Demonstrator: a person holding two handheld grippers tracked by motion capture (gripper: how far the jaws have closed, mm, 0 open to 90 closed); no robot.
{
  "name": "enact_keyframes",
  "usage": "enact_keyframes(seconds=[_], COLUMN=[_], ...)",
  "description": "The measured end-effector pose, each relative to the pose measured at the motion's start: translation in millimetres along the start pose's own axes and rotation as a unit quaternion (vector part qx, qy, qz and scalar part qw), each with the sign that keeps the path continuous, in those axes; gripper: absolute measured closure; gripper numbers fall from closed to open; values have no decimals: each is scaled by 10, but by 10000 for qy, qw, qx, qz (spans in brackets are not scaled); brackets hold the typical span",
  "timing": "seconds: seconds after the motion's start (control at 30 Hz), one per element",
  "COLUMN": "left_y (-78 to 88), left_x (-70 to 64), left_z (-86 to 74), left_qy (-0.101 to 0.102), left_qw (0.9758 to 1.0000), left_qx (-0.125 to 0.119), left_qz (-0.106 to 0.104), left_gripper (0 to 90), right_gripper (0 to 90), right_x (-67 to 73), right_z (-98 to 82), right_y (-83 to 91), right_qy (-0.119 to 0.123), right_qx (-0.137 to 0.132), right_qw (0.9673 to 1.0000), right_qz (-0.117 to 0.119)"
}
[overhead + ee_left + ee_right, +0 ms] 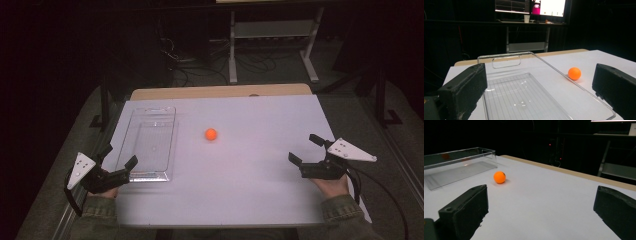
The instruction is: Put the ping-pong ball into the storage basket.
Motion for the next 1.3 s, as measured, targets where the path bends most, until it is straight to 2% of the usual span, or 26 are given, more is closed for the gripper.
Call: enact_keyframes(seconds=[0.43,0.6,0.7,0.77,1.03,1.3], left_y=[-24,-40,-74,-110,-197,-265], left_x=[27,40,22,-8,-61,-94], left_z=[-3,26,13,31,127,152], left_qy=[2,-35,-30,-102,-248,-247], left_qw=[10000,10000,10000,9998,9995,9993], left_qx=[-5,-25,74,121,95,94], left_qz=[-39,13,-36,-94,-192,-249], left_gripper=[0,0,0,0,0,0], right_gripper=[0,0,0,0,0,0], right_x=[1,-11,-16,-15,-9,-21], right_z=[-21,-24,-35,-37,-30,-18], right_y=[-8,-7,-19,-23,-16,-25], right_qy=[-15,-31,-47,-39,-38,-101], right_qx=[57,54,100,109,86,23], right_qw=[10000,10000,9999,9999,10000,9999], right_qz=[8,-14,-6,-6,32,61])
Point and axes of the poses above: each handheld gripper's, and its own axes: y roughly backward along the jaws, z roughly out of its top, x roughly to its left, the point moved 3 cm from there along -y, roughly forward along the jaws, and after that the axes turned 13 degrees about -y, right-handed, at the moved point
